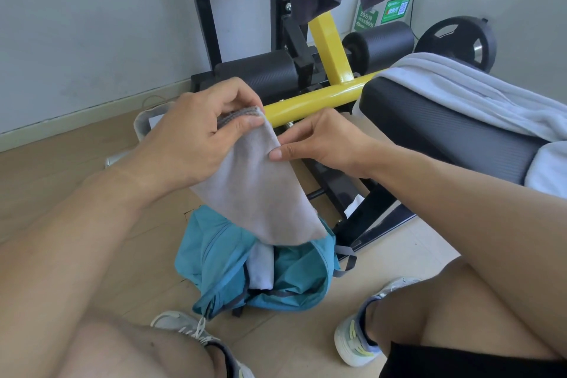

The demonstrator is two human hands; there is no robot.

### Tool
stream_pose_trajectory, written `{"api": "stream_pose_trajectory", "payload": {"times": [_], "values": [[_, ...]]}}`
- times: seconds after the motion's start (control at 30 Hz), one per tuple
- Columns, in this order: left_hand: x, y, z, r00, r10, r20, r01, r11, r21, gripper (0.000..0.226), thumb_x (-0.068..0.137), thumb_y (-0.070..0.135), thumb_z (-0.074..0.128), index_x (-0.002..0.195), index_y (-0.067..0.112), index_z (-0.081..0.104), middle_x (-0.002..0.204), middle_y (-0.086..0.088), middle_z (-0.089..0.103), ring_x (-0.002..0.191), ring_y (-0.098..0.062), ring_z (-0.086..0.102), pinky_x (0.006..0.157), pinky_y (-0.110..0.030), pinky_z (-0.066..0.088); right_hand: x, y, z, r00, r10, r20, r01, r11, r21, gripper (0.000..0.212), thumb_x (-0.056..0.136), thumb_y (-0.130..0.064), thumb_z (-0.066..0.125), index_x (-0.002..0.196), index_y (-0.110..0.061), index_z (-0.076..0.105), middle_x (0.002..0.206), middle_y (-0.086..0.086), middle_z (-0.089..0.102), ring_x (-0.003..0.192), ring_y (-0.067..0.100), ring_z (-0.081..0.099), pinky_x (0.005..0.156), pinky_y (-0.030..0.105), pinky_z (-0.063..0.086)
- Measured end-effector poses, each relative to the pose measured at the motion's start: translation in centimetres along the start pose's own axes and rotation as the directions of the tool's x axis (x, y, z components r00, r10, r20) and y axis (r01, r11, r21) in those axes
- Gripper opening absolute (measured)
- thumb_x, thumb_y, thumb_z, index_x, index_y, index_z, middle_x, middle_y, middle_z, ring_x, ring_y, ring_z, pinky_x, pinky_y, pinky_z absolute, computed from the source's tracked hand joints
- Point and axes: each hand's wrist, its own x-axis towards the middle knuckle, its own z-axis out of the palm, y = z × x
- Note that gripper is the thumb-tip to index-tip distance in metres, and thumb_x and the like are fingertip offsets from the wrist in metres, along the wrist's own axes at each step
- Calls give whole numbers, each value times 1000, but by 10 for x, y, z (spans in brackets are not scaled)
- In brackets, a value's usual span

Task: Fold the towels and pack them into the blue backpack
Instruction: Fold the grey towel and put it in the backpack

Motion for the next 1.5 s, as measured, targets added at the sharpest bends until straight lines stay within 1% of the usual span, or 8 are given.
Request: {"api": "stream_pose_trajectory", "payload": {"times": [0.1,0.33,0.53,0.63,0.8,1.0,1.17,1.5], "values": [[1,-3,0,998,-30,-56,28,999,-25,4,101,23,62,99,21,63,93,16,74,90,-6,69,83,-25,51,5,1,-3,995,-14,-94,18,999,50,29,75,-19,89,95,-4,75,91,11,79,92,27,77,93,45,60],[4,-10,6,980,-113,-163,110,994,-28,5,101,21,61,101,16,63,92,12,75,85,-11,69,82,-23,48,4,-1,-3,998,-58,27,61,992,-110,11,84,-10,82,92,-16,77,86,-2,79,78,8,73,77,23,60],[7,-16,9,948,-245,-204,215,964,-157,4,101,24,62,99,21,63,90,6,76,79,-14,63,74,-18,43,10,12,-5,986,12,167,3,996,-92,21,86,-2,78,84,-10,58,81,21,71,74,30,65,69,41,55],[6,-26,7,949,-275,-153,249,953,-172,6,101,26,63,97,22,65,86,3,77,77,-7,62,80,-27,44,10,16,-12,961,100,257,-89,995,-53,24,84,-1,80,96,-10,62,91,16,77,86,30,73,85,45,59],[8,-38,4,937,-325,-131,284,923,-260,6,101,29,62,96,27,64,86,12,75,75,-1,58,76,-17,43,7,26,-24,892,261,370,-179,953,-243,36,84,-10,81,119,-14,73,108,-2,79,102,15,75,96,34,58],[8,-57,1,892,-421,-167,358,881,-310,7,88,47,63,86,42,68,92,11,78,86,-17,64,84,-42,48,11,36,-30,887,365,283,-237,885,-400,28,78,-29,87,104,-22,81,99,-11,79,94,6,73,83,17,57],[8,-74,-5,799,-550,-243,455,817,-355,9,82,53,63,83,46,67,101,8,78,98,-25,70,91,-50,54,11,56,-40,892,391,225,-215,807,-551,25,81,-28,84,105,-21,77,108,-6,73,103,11,66,94,28,54],[9,-122,-11,597,-747,-293,587,655,-475,11,91,38,63,94,30,69,117,-5,72,107,-27,67,102,-50,53,12,74,-46,909,384,161,-318,889,-329,12,101,-22,61,110,-21,68,117,2,69,112,19,65,102,42,55]]}}
